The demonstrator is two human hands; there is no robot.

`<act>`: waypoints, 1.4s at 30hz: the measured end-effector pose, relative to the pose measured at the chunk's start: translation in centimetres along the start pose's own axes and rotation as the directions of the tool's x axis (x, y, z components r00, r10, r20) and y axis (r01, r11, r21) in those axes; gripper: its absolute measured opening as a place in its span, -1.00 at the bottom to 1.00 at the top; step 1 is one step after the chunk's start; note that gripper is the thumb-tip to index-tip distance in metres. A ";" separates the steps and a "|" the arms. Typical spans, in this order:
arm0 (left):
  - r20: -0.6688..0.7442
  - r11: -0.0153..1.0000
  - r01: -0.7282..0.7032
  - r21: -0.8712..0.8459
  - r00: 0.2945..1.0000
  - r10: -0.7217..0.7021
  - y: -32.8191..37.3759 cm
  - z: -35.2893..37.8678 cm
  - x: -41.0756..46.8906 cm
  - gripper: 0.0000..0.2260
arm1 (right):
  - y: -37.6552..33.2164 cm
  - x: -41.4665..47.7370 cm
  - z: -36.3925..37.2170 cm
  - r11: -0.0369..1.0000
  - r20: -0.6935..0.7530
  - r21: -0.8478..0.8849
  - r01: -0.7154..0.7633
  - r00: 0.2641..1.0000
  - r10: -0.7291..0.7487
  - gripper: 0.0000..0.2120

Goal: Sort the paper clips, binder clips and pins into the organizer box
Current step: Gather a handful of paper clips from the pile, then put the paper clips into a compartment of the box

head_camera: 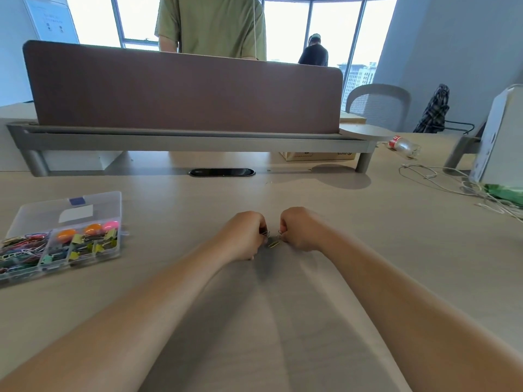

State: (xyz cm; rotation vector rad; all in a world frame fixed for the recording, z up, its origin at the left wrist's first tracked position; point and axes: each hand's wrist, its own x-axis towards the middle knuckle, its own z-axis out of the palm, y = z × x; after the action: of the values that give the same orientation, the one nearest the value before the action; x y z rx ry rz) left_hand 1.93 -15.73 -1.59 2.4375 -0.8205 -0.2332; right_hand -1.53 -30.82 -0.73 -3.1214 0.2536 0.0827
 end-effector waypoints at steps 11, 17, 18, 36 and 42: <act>-0.019 0.999 -0.010 0.043 1.000 0.011 0.1 -0.6 -0.6 -0.86 | -0.1 -1.2 -0.1 0.964 -0.086 0.257 0.070 0.995 -0.049 -0.90; -0.012 0.998 -0.013 0.067 1.000 0.014 -0.1 -0.8 -0.8 -0.82 | -1.0 -1.4 0.0 0.978 -0.037 0.165 0.131 0.991 -0.126 -0.83; -0.014 0.997 -0.015 0.071 1.000 0.016 -0.1 -0.8 -0.9 -0.81 | -1.1 -1.5 0.0 0.981 -0.027 0.143 0.134 0.991 -0.131 -0.82; 0.007 1.000 0.016 0.021 1.000 -0.016 0.0 -1.0 -2.1 -0.78 | -2.1 -1.6 0.1 0.997 0.041 0.065 0.032 0.999 -0.035 -0.86; 0.008 0.999 0.018 -0.032 1.000 -0.017 -0.8 -1.6 -3.4 -0.85 | -3.1 -3.1 -0.5 0.974 0.005 0.226 0.021 1.000 -0.023 -0.85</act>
State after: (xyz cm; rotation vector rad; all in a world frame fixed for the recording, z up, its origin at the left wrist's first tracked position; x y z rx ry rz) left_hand 0.20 -12.45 -0.74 2.4158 -0.7931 -0.2608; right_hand -4.01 -27.26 -0.03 -2.8957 0.2121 0.0605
